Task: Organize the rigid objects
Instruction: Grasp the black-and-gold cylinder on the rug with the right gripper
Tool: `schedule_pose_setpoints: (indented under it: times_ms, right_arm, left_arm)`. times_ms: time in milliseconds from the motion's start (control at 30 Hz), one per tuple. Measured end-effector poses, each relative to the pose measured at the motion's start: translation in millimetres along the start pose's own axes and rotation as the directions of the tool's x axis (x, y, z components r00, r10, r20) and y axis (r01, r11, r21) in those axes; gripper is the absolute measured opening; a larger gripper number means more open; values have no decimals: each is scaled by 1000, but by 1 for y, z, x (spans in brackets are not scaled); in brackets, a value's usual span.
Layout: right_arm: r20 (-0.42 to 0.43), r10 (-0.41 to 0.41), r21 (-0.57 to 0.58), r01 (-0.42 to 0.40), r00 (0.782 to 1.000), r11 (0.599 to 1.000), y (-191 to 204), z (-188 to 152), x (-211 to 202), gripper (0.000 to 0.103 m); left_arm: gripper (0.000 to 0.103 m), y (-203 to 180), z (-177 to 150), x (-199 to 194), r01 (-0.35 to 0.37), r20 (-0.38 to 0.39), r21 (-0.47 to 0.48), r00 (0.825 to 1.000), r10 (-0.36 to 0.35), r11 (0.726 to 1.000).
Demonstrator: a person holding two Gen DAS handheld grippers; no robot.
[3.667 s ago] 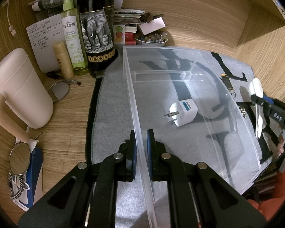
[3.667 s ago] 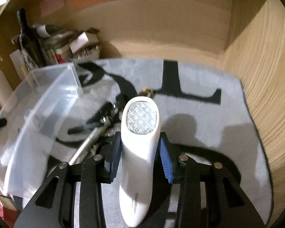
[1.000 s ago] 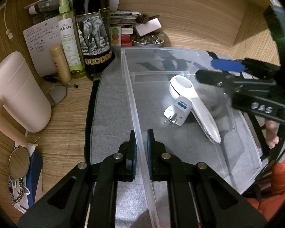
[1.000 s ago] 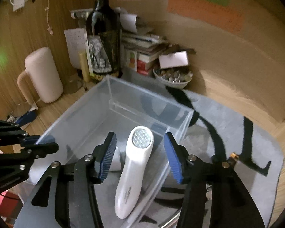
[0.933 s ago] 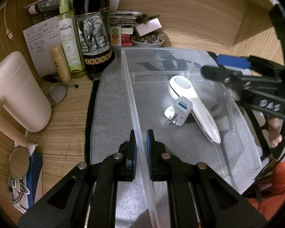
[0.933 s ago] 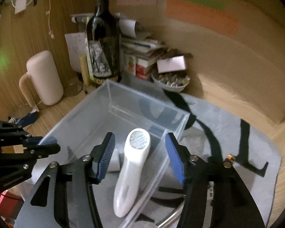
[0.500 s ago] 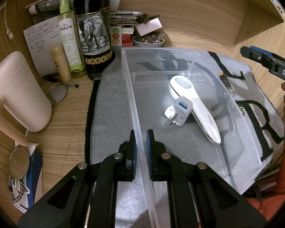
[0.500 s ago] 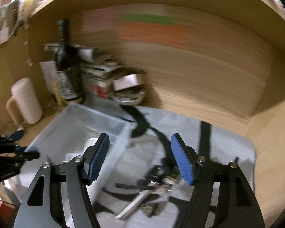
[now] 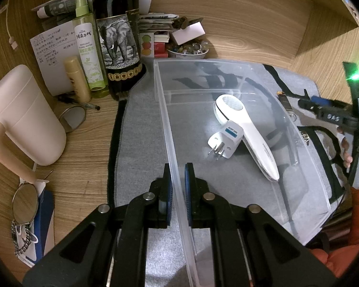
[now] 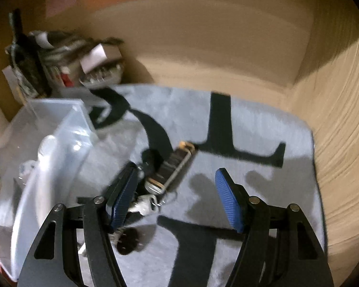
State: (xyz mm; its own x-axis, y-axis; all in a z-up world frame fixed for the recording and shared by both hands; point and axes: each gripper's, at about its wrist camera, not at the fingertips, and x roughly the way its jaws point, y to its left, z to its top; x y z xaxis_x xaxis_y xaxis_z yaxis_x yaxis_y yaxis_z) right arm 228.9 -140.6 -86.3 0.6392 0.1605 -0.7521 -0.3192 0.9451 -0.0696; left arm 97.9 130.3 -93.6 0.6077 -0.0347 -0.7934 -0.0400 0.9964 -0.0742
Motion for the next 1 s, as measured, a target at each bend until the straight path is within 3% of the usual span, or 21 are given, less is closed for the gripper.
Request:
schedule_pose_setpoints:
  times_ms: [233,433,600,733,833,1000]
  right_arm:
    - [-75,-18,14,19,997,1000,-8,-2,32,64]
    - [-97,19,20,-17,995,1000,-6,9,50,63]
    - [-97,54,22,-52,994,998,-3,12,60,44]
    - [-85,79,-1,-79,993,997,2,13,57,20]
    - [-60,44,-27,-46,997,999,6,14,51,10]
    - [-40,47,-28,-48,998,998,4,9,44,10]
  left_arm:
    - [9,0,0,0,2,0,1,1000,-2,1000]
    - [9,0,0,0,2,-2,1,1000,-2,1000]
    - [9,1,0,2,-5,-5,6,1000,5,1000]
    - [9,1,0,2,-9,-8,7,1000,9,1000]
    - [9,1,0,3,-10,-7,7,1000,10,1000]
    - [9,1,0,3,-9,-9,7,1000,10,1000]
